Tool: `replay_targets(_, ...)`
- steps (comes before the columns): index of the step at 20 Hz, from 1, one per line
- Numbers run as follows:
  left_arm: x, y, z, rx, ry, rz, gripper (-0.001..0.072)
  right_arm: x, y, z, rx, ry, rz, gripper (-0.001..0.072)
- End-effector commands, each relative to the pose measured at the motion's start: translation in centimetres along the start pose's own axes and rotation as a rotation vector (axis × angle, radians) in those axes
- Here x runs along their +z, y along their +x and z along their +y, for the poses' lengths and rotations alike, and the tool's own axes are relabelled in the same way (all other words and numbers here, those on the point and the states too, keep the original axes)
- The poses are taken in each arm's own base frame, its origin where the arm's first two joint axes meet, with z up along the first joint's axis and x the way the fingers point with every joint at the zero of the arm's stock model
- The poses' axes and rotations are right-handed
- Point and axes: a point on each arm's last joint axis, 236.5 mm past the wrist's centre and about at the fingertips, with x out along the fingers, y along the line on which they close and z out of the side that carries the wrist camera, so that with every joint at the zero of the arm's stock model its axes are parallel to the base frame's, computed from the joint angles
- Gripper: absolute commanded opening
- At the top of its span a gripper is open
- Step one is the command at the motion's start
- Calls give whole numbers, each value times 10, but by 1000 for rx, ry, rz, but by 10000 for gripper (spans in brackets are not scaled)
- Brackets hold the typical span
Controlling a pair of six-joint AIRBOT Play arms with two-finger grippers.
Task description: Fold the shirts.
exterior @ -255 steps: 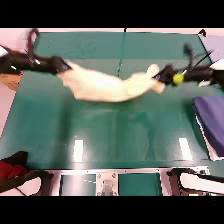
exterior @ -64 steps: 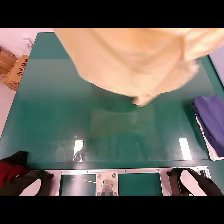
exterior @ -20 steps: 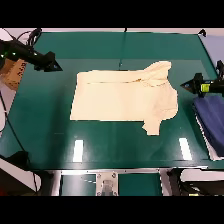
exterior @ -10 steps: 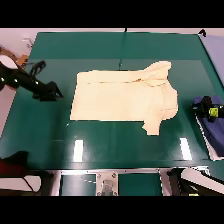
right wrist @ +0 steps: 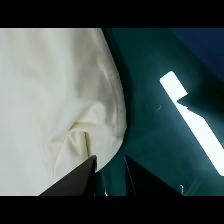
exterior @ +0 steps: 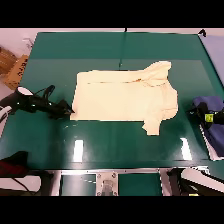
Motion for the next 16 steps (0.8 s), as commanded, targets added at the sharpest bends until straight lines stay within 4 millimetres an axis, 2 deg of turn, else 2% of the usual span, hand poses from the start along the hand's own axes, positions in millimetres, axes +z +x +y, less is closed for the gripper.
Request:
replay_targets(1, -9, 18, 6, -40, -37, 4, 486, -5, 8, -7, -3, 25, 23, 239)
replay_targets(3, -4, 19, -6, -97, -20, -19, 484, -8, 10, -9, -4, 32, 33, 340)
replay_targets(4, -2, 18, -11, -118, -11, -30, 430, -10, 12, -10, -4, 37, 38, 340)
replay_targets(5, -1, 18, -13, -128, 7, -36, 186, -12, 13, -12, -5, 41, 43, 340)
replay_targets(6, 0, 18, -14, -128, 20, -38, 48, -14, 15, -14, -6, 48, 48, 343)
replay_targets(7, 0, 18, -13, -127, 20, -40, 24, -17, 18, -16, -10, 53, 50, 379)
replay_targets(8, 1, 18, -13, -127, 19, -42, 23, -19, 23, -18, -17, 56, 48, 384)
replay_targets(10, 1, 18, -13, -127, 19, -41, 23, -23, 36, -20, -26, 62, 48, 384)
replay_targets(14, 0, 18, -14, -129, 19, -39, 23, -19, 70, -9, 25, 116, 60, 370)
replay_targets(16, 0, 18, -14, -128, 19, -39, 23, -17, 81, -6, 47, 123, 57, 369)
